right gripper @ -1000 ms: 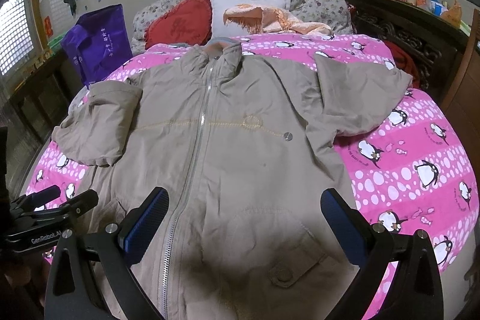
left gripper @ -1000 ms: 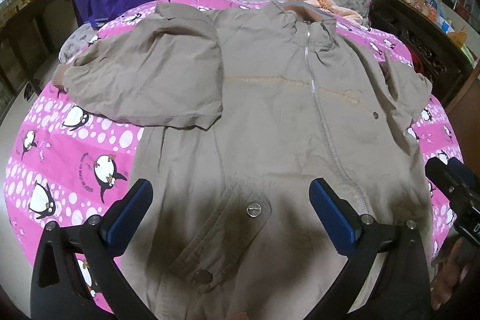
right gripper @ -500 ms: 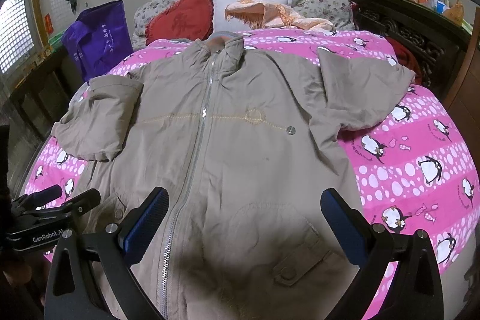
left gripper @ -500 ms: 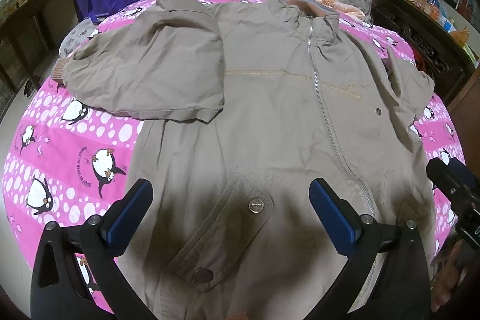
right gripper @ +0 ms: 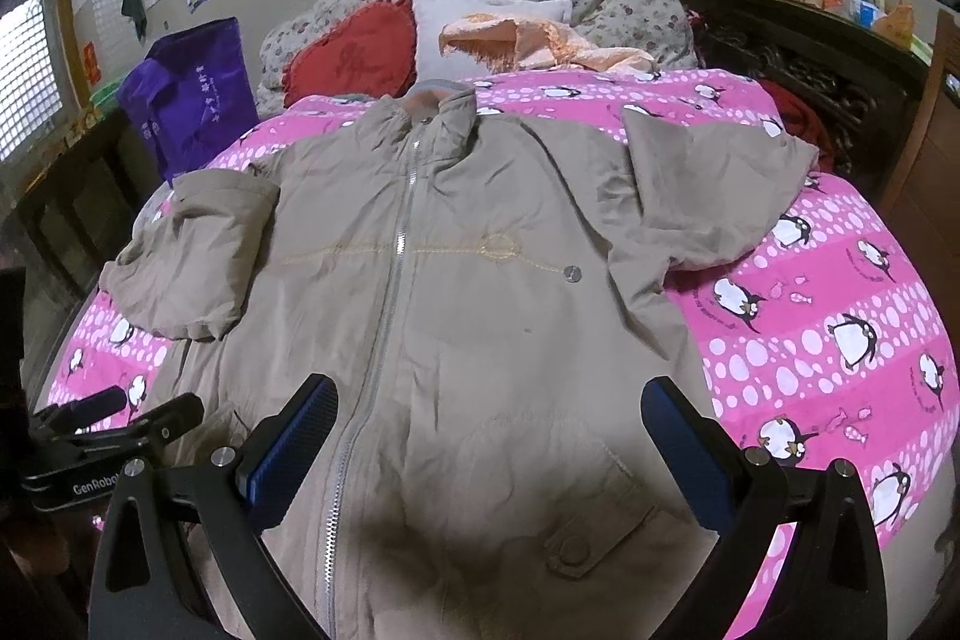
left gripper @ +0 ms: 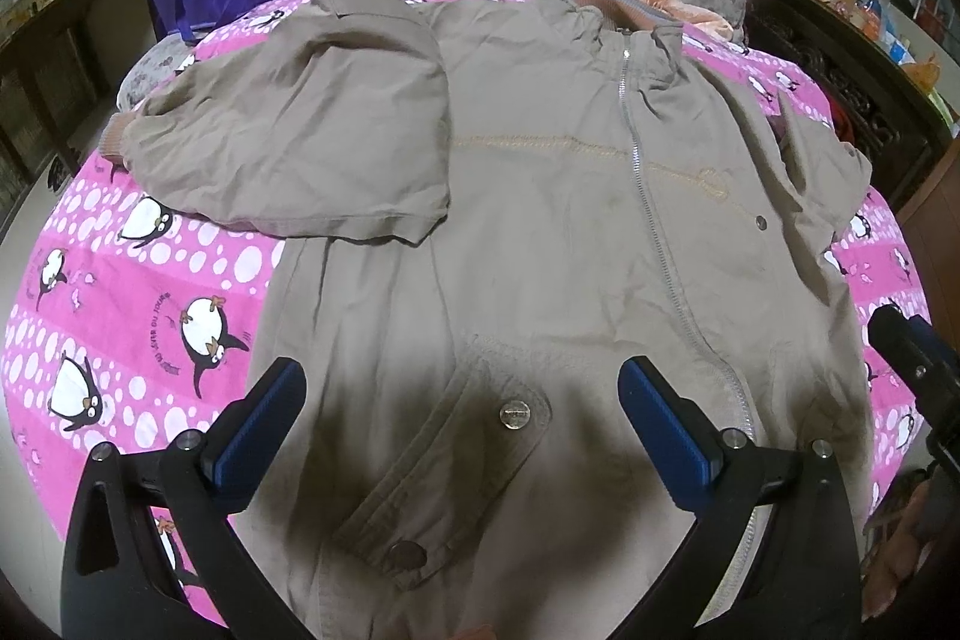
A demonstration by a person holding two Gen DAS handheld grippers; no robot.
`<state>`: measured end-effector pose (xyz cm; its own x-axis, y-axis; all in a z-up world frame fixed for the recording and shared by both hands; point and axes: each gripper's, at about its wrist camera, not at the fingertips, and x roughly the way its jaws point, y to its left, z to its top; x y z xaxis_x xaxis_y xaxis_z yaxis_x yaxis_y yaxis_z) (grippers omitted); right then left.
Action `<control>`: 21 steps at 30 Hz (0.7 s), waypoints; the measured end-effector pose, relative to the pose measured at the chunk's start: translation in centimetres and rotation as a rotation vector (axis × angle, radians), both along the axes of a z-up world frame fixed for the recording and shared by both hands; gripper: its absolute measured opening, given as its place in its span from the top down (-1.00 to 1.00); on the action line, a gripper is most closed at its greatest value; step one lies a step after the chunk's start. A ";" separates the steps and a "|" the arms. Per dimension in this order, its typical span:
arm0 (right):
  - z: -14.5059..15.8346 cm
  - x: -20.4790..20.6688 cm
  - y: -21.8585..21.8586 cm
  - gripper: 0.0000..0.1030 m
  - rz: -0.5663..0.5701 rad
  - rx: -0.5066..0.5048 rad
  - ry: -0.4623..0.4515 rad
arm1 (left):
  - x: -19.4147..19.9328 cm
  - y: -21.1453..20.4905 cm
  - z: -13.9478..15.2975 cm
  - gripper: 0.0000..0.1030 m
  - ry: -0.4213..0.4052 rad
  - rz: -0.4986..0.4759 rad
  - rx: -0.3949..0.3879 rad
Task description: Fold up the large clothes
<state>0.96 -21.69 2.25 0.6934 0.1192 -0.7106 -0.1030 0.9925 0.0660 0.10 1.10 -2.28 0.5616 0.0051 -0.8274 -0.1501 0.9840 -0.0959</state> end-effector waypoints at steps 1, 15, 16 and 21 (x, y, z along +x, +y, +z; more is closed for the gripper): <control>-0.1 0.0 -0.1 -0.97 -0.002 0.006 0.005 | 0.1 0.0 -0.1 -1.00 0.001 0.000 -0.002; -0.6 -0.1 1.1 -0.97 0.038 -0.012 0.019 | 0.2 0.4 -0.6 -1.00 0.013 0.008 -0.017; -0.6 -0.1 1.2 -0.97 0.039 -0.013 0.018 | 0.2 0.5 -0.6 -1.00 0.012 0.008 -0.017; -0.6 -0.1 1.3 -0.97 0.039 -0.016 0.014 | 0.1 0.6 -0.6 -1.00 0.012 0.008 -0.016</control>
<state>0.82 -20.42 1.68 0.6788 0.1345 -0.7219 -0.1405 0.9887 0.0521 0.24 1.65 -2.89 0.5512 -0.0043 -0.8344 -0.1588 0.9812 -0.1100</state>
